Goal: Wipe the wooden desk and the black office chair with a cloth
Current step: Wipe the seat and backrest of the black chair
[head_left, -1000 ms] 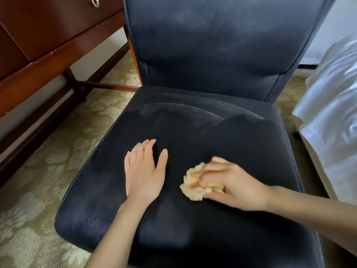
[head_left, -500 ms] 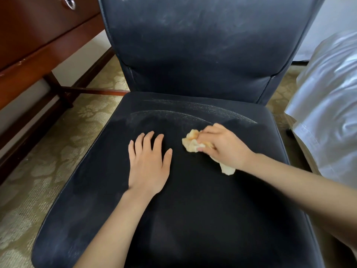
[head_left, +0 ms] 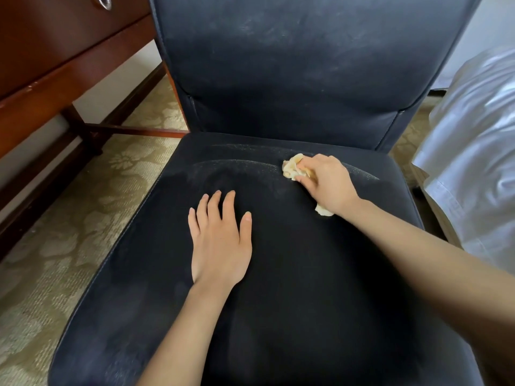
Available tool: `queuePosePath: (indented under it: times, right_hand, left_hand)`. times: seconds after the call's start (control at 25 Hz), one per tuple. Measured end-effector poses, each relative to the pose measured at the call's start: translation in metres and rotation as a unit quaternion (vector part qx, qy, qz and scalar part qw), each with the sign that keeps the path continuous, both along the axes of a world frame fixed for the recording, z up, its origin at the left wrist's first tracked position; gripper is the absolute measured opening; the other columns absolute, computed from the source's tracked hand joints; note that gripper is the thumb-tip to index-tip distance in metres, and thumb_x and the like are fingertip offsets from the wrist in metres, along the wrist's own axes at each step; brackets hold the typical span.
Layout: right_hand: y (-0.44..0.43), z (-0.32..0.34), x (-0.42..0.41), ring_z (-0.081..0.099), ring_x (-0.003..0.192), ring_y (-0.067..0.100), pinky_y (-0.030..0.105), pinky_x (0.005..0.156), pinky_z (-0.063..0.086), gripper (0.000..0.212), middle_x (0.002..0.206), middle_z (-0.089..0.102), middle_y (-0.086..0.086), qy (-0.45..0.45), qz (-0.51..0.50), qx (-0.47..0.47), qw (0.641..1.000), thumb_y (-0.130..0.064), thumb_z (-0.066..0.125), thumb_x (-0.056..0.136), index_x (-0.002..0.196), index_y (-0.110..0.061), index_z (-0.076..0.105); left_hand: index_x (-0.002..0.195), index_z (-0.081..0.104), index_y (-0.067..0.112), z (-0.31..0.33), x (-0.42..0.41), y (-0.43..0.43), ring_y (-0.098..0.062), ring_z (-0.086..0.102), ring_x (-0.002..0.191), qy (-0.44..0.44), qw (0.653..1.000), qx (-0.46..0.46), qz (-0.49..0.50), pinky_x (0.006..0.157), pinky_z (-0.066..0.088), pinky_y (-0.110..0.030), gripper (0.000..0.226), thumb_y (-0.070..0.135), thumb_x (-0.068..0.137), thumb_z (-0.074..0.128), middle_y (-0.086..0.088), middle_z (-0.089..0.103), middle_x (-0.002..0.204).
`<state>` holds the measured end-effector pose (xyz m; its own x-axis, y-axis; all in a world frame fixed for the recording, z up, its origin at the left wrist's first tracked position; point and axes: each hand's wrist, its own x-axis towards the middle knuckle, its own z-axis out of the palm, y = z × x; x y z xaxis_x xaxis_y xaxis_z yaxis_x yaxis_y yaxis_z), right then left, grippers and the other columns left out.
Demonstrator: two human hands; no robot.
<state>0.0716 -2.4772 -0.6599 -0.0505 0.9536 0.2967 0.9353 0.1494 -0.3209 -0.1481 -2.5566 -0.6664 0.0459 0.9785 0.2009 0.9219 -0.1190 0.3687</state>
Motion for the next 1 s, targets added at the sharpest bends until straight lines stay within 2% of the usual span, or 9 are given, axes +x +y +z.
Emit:
queuePosePath:
  times: [0.12,0.32,0.4,0.52,0.6,0.64,0.76,0.84,1.0]
  right_hand:
    - [-0.037,0.007,-0.011,0.056,0.078,0.028,0.033,0.077,0.041,0.007,0.082,0.062,0.006,0.013,0.119,0.031,0.992,-0.016,0.066,0.085,0.091,-0.011,0.067]
    - [-0.089,0.007,-0.030,0.053,0.075,0.015,0.022,0.077,0.039,0.013,0.090,0.065,-0.001,0.039,0.248,0.004,0.968,-0.017,0.074,0.079,0.090,-0.016,0.070]
    - [-0.096,0.005,-0.032,0.051,0.077,0.014,0.021,0.076,0.040,0.011,0.091,0.063,-0.001,0.044,0.299,-0.008,0.953,-0.019,0.073,0.081,0.091,-0.017,0.070]
    - [-0.080,0.006,-0.028,0.049,0.081,0.015,0.023,0.077,0.042,0.010,0.095,0.062,0.001,0.025,0.334,-0.006,0.942,-0.021,0.069,0.085,0.093,-0.015,0.069]
    - [-0.056,0.006,-0.027,0.051,0.081,0.021,0.029,0.078,0.044,0.010,0.093,0.061,0.003,0.025,0.293,-0.003,0.956,-0.019,0.068,0.086,0.094,-0.013,0.068]
    - [-0.042,0.006,-0.027,0.052,0.080,0.024,0.032,0.079,0.044,0.010,0.092,0.061,0.004,0.026,0.262,-0.001,0.965,-0.018,0.068,0.086,0.095,-0.013,0.068]
    - [0.003,0.003,-0.026,0.053,0.085,0.030,0.040,0.084,0.042,0.015,0.094,0.061,0.008,0.007,0.172,0.000,0.985,-0.021,0.064,0.089,0.100,-0.011,0.066]
    - [0.029,0.001,-0.020,0.048,0.089,0.031,0.042,0.084,0.042,0.019,0.098,0.058,0.010,-0.012,0.105,0.007,0.994,-0.024,0.060,0.092,0.104,-0.010,0.064]
    - [0.065,-0.002,-0.024,0.043,0.097,0.031,0.036,0.087,0.038,0.019,0.110,0.055,0.013,-0.005,-0.078,0.022,0.997,-0.023,0.050,0.096,0.107,-0.008,0.056]
  left_hand:
    - [0.148,0.023,0.018,-0.001,0.000,0.000,-0.021,0.006,0.145,0.000,1.000,0.004,0.002,0.118,-0.002,-0.040,0.060,0.044,0.094,0.015,-0.005,0.023,0.154]
    - [0.148,0.022,0.018,0.003,0.002,-0.004,-0.021,0.004,0.145,-0.016,1.000,0.002,-0.007,0.118,-0.001,-0.040,0.064,0.046,0.092,0.011,-0.005,0.020,0.155]
    - [0.148,0.023,0.019,0.004,0.001,-0.004,-0.019,0.003,0.145,-0.059,0.998,0.001,-0.021,0.119,0.002,-0.039,0.062,0.044,0.093,0.015,-0.004,0.019,0.155]
    - [0.147,0.024,0.025,0.007,-0.006,0.001,-0.007,0.002,0.142,-0.196,0.979,-0.035,-0.036,0.115,0.011,-0.029,0.054,0.042,0.096,0.026,0.005,0.014,0.155]
    - [0.147,0.023,0.029,0.010,-0.016,0.007,-0.001,0.003,0.140,-0.251,0.965,-0.060,-0.044,0.108,0.013,-0.023,0.052,0.042,0.097,0.030,0.011,0.013,0.154]
    - [0.147,0.023,0.029,0.011,-0.022,0.010,-0.002,0.003,0.141,-0.235,0.969,-0.057,-0.048,0.109,0.013,-0.023,0.052,0.042,0.097,0.030,0.011,0.013,0.154]
    - [0.147,0.027,0.023,0.011,-0.048,0.021,-0.013,0.009,0.143,-0.100,0.994,-0.010,-0.053,0.118,0.012,-0.035,0.056,0.045,0.095,0.027,0.002,0.019,0.155]
    - [0.146,0.030,0.018,0.009,-0.070,0.031,-0.020,0.014,0.143,-0.029,0.999,0.002,-0.031,0.118,0.012,-0.043,0.057,0.043,0.096,0.025,-0.004,0.024,0.153]
    - [0.145,0.031,0.018,0.003,-0.097,0.047,-0.024,0.014,0.143,0.014,0.997,-0.044,0.054,0.117,0.004,-0.050,0.057,0.046,0.096,0.021,-0.007,0.026,0.152]
